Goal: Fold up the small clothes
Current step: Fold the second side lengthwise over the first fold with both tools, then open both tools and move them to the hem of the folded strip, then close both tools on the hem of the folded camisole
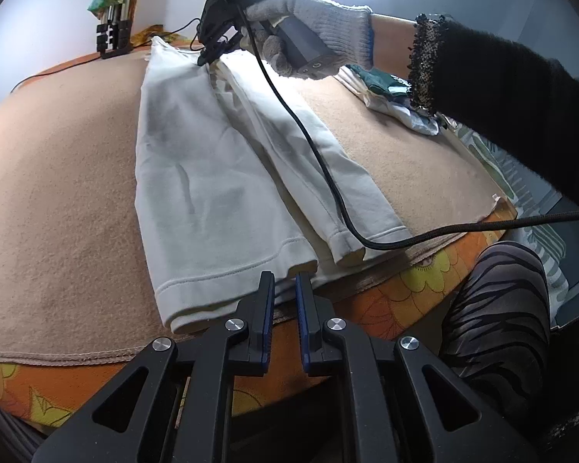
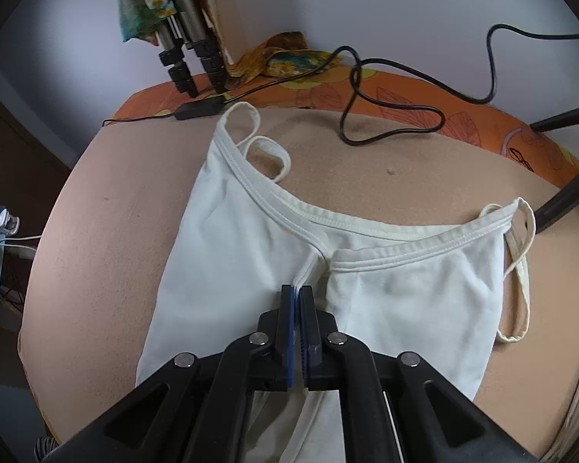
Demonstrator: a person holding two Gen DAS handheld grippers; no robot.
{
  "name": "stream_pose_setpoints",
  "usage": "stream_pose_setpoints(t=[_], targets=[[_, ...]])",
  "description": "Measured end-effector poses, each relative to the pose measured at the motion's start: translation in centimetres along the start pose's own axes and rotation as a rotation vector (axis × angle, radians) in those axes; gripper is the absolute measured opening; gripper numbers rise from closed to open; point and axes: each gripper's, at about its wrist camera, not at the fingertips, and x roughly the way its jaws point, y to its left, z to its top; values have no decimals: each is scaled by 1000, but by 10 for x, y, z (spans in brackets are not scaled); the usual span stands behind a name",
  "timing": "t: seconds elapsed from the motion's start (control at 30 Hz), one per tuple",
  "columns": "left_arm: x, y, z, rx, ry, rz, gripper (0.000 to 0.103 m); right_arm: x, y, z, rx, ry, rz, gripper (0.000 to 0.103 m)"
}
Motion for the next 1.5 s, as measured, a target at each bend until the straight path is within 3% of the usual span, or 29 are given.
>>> stream_pose_setpoints(t=[0.17,0.23,0.3,0.4,0.5,0.7,0.87,1.0,1.23,1.4,1.43,1.5], targets=[[-7,2,0,-11,-2,-12,13,-15,-2,-3,15,-20,49,5],[-13,3,2,-4,-17,-4,13,-31,-4,-6,22,-44,77,15],[-24,7,5,-2,-38,7,19,-53,-5,-14,26,-79,79,33],[-37,17,10,-30,-60,7,41,-86,-5,-35,23,-109,95,34],[-48,34,15,-81,-68,14,44,-120,-13,-71,47,-105,118,34],[-44,67,15,-205,15,0,45,-151,-24,-163,66,-61,120,35],[-31,78,10,-270,74,-26,45,-142,-36,-243,136,28,135,38],[-20,81,6,-313,109,-79,45,-125,-42,-284,190,74,154,42],[-14,79,8,-323,119,-132,39,-119,-39,-305,216,68,202,42],[-6,83,7,-357,130,-167,15,-115,-32,-310,199,74,206,42],[-5,84,6,-360,131,-171,9,-114,-31,-310,203,76,217,31],[-5,85,5,-369,124,-185,5,-109,-33,-312,232,96,261,11]])
